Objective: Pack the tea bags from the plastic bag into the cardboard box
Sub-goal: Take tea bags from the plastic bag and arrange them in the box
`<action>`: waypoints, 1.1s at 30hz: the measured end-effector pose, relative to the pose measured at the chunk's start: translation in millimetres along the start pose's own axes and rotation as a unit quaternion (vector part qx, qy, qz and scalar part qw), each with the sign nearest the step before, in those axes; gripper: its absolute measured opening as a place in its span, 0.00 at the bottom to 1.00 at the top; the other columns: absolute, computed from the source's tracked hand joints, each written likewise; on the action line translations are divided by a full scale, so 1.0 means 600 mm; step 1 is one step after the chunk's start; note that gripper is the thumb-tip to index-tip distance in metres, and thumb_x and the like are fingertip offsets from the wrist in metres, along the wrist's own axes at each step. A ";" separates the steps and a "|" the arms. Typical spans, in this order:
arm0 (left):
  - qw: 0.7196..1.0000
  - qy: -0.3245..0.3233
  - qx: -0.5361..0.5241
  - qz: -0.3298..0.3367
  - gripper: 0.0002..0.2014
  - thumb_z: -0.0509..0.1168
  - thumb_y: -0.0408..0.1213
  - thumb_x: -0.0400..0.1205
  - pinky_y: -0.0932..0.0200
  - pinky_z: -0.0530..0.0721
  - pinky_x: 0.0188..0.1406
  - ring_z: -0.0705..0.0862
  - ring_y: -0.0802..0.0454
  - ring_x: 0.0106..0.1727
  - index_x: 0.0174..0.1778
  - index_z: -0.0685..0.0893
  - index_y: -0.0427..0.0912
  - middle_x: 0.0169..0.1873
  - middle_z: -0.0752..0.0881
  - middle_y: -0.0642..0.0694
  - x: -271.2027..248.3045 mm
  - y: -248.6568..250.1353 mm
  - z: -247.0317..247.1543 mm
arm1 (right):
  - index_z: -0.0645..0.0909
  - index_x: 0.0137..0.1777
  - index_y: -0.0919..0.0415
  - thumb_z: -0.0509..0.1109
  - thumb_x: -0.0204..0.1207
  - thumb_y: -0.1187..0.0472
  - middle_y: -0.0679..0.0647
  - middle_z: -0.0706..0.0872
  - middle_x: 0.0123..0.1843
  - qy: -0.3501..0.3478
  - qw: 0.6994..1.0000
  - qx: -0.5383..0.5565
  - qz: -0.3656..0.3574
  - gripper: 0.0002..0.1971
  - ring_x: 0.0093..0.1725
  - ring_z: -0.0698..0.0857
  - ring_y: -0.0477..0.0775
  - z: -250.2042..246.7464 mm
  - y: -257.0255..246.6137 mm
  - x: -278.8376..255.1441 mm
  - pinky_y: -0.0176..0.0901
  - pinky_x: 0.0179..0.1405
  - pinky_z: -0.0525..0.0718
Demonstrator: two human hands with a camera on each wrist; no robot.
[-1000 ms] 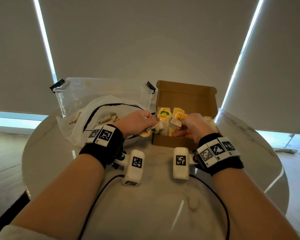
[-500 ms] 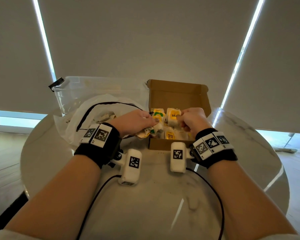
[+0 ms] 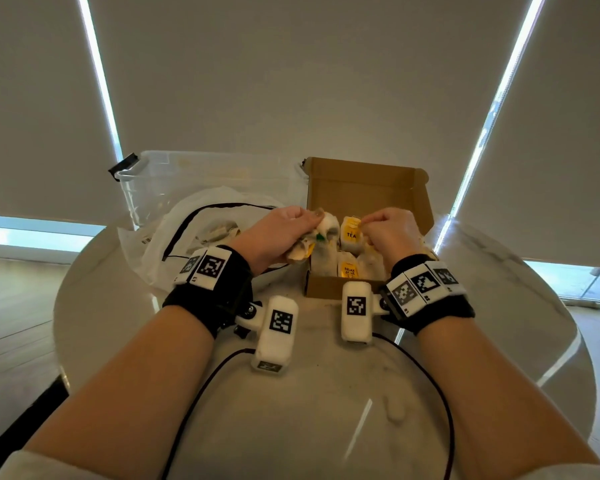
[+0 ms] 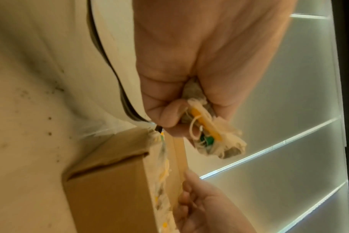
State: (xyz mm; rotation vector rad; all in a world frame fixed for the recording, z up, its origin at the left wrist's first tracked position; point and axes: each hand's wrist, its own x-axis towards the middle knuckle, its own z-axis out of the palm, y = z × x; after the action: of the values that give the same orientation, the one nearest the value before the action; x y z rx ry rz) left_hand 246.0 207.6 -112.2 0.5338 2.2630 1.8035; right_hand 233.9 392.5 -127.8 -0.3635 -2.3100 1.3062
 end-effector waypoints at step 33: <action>0.984 0.115 0.087 0.106 0.03 0.72 0.40 0.76 0.71 0.75 0.19 0.74 0.65 0.19 0.41 0.85 0.47 0.26 0.81 0.52 -0.004 0.010 0.013 | 0.83 0.59 0.55 0.70 0.77 0.62 0.44 0.84 0.50 -0.202 0.971 0.100 -0.075 0.11 0.50 0.80 0.39 -0.051 -0.070 -0.076 0.29 0.42 0.79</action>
State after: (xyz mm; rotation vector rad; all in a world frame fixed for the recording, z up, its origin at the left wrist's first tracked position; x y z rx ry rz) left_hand 252.2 214.9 -108.5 0.6496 2.6277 1.8587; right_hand 288.7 373.2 -90.4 0.1566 -2.4342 1.6365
